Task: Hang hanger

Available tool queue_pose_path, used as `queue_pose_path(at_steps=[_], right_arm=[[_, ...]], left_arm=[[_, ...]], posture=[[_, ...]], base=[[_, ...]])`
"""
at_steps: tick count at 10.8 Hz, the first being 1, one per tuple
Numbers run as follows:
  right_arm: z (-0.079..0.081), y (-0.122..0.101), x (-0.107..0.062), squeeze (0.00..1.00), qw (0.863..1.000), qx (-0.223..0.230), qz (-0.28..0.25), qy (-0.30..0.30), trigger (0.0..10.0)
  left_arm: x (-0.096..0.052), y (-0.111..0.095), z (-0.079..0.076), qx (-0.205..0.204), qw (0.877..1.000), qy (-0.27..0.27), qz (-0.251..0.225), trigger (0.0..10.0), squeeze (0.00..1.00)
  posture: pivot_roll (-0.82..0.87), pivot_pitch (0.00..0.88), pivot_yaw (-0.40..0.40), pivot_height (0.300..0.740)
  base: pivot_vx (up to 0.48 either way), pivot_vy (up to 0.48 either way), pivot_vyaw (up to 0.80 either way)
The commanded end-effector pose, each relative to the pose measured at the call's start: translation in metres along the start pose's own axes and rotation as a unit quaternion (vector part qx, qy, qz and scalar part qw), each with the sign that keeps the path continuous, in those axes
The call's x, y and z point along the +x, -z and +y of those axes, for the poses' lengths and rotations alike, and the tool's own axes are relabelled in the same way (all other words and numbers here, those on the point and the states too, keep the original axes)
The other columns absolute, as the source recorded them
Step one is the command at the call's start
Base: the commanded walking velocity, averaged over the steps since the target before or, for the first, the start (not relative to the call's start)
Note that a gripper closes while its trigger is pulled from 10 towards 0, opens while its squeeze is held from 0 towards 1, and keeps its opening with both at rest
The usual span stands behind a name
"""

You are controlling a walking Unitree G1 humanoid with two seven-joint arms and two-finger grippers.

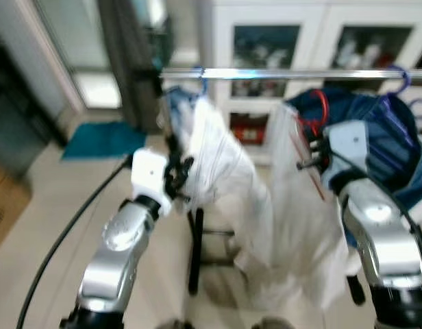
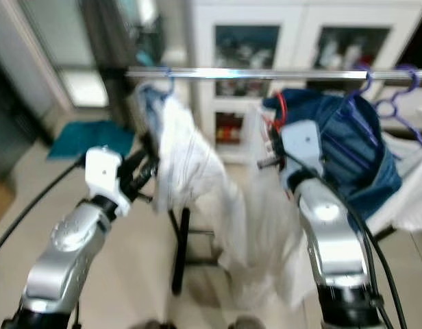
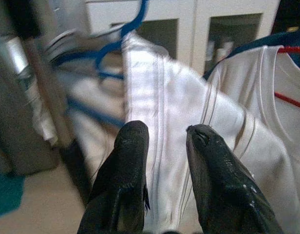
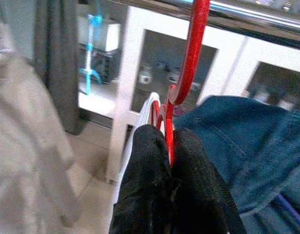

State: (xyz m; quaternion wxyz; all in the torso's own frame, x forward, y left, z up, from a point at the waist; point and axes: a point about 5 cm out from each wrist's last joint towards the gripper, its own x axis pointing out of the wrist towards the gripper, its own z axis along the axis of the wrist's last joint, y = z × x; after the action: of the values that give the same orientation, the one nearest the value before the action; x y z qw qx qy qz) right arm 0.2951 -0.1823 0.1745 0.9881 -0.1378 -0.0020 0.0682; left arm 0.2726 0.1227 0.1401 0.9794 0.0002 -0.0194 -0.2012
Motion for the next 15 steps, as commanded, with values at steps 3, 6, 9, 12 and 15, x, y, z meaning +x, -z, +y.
queue_pose_path(at_steps=[3,6,9,12,15], right_arm=[[-0.010,-0.003,-0.003,0.00,1.000,-0.011,-0.009,0.022,10.0],[-0.013,-0.006,-0.004,0.00,0.999,0.008,-0.021,0.027,10.0],[-0.015,-0.015,0.003,0.00,0.999,-0.004,-0.045,0.009,10.0],[-0.010,-0.020,0.020,0.00,0.999,0.001,-0.034,-0.010,10.0],[-0.010,-0.027,0.067,0.00,1.000,0.012,0.006,-0.015,10.0]], left_arm=[[0.001,-0.004,-0.011,-0.004,0.999,0.028,-0.017,10.0,0.00],[-0.007,-0.011,-0.022,0.019,0.996,0.081,-0.028,10.0,0.00],[-0.014,-0.011,-0.027,0.014,0.995,0.091,-0.026,10.0,0.00],[-0.018,-0.012,-0.023,0.002,0.997,0.074,-0.027,10.0,0.00],[-0.019,-0.017,-0.027,-0.003,0.993,0.116,-0.029,10.0,0.00]], posture=[[-0.16,0.083,0.056,0.740],[-0.15,0.092,0.069,0.740],[-0.14,0.094,0.052,0.740],[-0.13,0.089,0.047,0.740],[-0.11,0.075,0.066,0.740]], base=[[0.238,0.000,-0.27],[0.000,0.000,0.00],[0.000,0.000,0.00],[0.000,0.000,0.00],[0.000,0.000,0.00]])
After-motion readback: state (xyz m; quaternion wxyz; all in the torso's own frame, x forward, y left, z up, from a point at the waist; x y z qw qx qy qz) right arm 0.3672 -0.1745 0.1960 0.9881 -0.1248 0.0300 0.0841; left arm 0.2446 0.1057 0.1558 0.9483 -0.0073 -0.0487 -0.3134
